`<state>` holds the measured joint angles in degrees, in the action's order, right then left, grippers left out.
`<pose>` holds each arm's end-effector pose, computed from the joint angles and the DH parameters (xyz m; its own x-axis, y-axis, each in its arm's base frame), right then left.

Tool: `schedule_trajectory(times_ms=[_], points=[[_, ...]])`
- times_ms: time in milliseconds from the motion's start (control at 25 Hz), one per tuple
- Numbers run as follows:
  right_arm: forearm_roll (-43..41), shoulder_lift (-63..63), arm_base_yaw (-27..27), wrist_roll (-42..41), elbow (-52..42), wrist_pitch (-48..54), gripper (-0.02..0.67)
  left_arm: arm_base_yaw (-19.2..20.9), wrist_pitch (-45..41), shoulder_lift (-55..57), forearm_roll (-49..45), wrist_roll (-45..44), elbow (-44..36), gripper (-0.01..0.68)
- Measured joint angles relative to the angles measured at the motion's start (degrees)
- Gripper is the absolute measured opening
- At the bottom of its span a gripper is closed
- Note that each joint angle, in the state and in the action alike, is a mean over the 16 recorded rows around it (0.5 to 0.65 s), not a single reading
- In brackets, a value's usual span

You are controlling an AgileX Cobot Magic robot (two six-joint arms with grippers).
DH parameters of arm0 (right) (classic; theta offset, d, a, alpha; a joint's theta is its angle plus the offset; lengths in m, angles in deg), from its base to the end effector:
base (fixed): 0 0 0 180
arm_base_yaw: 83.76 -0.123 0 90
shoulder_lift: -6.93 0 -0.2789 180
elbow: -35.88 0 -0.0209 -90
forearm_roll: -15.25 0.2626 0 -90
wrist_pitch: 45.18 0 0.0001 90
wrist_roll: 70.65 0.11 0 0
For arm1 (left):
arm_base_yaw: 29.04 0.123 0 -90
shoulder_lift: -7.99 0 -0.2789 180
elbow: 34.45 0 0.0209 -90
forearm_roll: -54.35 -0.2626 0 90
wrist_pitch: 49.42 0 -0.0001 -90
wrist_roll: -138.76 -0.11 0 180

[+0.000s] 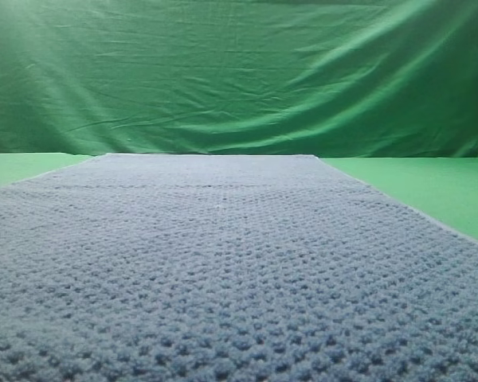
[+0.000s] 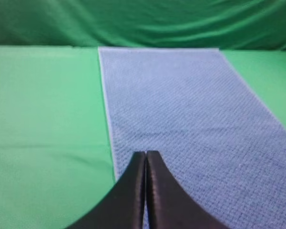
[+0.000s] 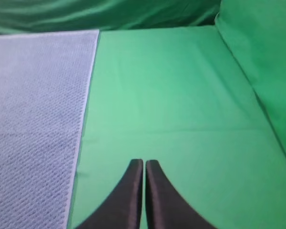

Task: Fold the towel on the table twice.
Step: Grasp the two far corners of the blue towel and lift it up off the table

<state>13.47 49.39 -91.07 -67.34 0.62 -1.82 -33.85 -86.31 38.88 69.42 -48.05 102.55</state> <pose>0.1397 0.0156 0.3307 -0.5154 -0.0307 -0.8564 -0.0910 0.9957 0.0191 0.1075 -0.0263 0.3222 -0.3578 -0.0622 -0.9317 0.1967 0.9704 -0.1403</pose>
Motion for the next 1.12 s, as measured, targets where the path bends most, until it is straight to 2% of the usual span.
schedule_trajectory(times_ms=[280, 480, 960, 1120], points=[[-0.59, 15.91, -5.43, -1.83, 10.16, 7.24, 0.0, -0.94, -9.35, 15.87, -6.69, 6.27, 9.76, 0.0], [-1.14, 27.26, -9.55, -2.13, 15.04, 8.1, 0.0, -1.58, -11.76, 28.14, -8.3, 7.49, 15.08, 0.0], [-1.57, 54.75, -15.38, -1.81, 28.47, 5.89, 0.003, -1.74, -6.0, 55.37, -11.23, 7.65, 24.86, 0.0], [-1.52, 63.38, -16.08, -1.73, 33.68, 5.09, 0.051, -1.74, -3.64, 63.24, -12.07, 7.36, 28.52, 0.01]])
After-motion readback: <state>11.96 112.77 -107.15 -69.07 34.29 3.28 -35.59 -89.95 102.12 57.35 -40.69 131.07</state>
